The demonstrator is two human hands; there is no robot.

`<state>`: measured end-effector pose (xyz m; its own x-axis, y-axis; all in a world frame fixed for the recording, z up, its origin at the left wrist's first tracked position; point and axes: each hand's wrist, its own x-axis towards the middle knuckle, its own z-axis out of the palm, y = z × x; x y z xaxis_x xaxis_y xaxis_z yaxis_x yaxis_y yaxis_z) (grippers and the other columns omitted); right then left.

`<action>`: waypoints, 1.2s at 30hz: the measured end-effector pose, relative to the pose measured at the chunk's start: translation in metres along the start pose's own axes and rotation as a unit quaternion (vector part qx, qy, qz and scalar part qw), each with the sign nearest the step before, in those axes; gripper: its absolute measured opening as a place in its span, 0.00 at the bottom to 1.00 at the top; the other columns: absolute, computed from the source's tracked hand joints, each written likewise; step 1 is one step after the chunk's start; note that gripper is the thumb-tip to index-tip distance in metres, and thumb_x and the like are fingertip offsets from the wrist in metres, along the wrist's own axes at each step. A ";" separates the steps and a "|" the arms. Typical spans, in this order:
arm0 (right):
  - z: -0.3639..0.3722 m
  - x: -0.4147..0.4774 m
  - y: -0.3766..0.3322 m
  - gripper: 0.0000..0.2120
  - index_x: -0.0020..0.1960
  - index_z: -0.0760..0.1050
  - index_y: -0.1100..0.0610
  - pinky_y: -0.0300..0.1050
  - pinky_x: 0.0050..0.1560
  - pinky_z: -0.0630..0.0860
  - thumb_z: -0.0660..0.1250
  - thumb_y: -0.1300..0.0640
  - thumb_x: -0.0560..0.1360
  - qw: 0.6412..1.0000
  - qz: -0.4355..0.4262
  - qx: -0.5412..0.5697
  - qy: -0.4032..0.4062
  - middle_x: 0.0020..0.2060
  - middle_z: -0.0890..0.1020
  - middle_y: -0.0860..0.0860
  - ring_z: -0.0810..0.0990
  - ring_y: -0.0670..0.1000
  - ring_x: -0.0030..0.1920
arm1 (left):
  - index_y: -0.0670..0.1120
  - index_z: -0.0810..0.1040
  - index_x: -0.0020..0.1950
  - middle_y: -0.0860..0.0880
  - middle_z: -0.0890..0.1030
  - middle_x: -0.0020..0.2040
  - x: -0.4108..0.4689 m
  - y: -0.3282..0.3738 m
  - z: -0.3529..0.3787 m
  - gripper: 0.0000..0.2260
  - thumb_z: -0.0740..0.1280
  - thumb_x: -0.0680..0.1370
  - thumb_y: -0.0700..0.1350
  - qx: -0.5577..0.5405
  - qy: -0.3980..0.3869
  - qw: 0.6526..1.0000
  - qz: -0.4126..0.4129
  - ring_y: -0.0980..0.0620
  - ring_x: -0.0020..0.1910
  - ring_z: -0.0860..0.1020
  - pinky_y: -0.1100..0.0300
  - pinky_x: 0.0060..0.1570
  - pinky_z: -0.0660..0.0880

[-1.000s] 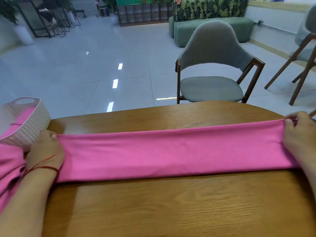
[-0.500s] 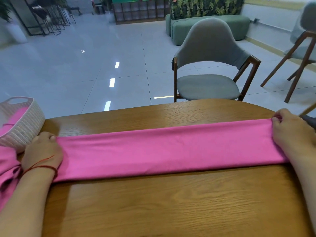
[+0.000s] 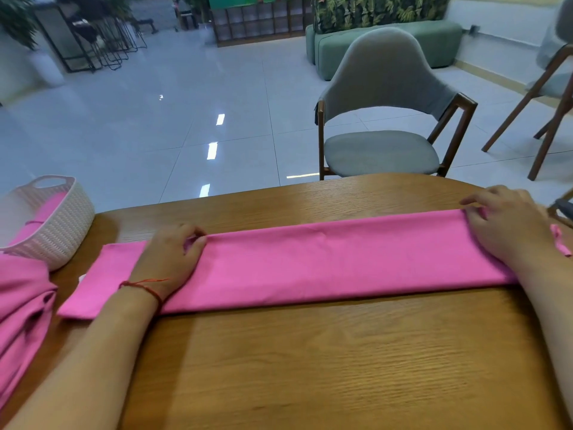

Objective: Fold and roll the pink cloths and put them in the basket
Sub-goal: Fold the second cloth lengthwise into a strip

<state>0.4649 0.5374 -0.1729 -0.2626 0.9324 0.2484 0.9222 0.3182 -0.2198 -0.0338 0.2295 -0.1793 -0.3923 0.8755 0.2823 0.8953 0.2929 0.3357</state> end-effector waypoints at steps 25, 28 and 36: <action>0.010 0.006 0.002 0.06 0.55 0.81 0.43 0.64 0.61 0.74 0.64 0.47 0.84 0.990 -0.134 0.048 -0.012 0.54 0.84 0.46 0.78 0.53 0.55 | 0.54 0.77 0.53 0.52 0.80 0.49 0.021 -0.020 0.010 0.04 0.63 0.84 0.51 0.035 -0.027 0.999 0.012 0.47 0.51 0.76 0.44 0.55 0.76; 0.013 0.009 0.003 0.09 0.59 0.82 0.42 0.62 0.64 0.72 0.63 0.48 0.84 0.990 -0.139 0.021 -0.014 0.58 0.83 0.46 0.79 0.55 0.60 | 0.56 0.78 0.56 0.54 0.79 0.52 0.022 -0.024 0.011 0.09 0.59 0.84 0.55 0.033 -0.035 0.999 0.020 0.47 0.54 0.76 0.44 0.58 0.75; 0.006 0.028 -0.018 0.30 0.41 0.73 0.44 0.53 0.52 0.68 0.49 0.20 0.75 0.978 -0.182 -0.056 -0.081 0.41 0.77 0.38 0.73 0.47 0.46 | 0.51 0.71 0.37 0.54 0.74 0.37 0.045 -0.014 -0.003 0.33 0.57 0.68 0.82 0.071 -0.118 0.989 0.055 0.54 0.38 0.71 0.52 0.38 0.67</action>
<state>0.4395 0.5584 -0.1675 -0.6133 0.7780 0.1360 0.7815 0.6227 -0.0380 -0.0650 0.2634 -0.1684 -0.2460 0.9653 0.0871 0.9570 0.2276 0.1799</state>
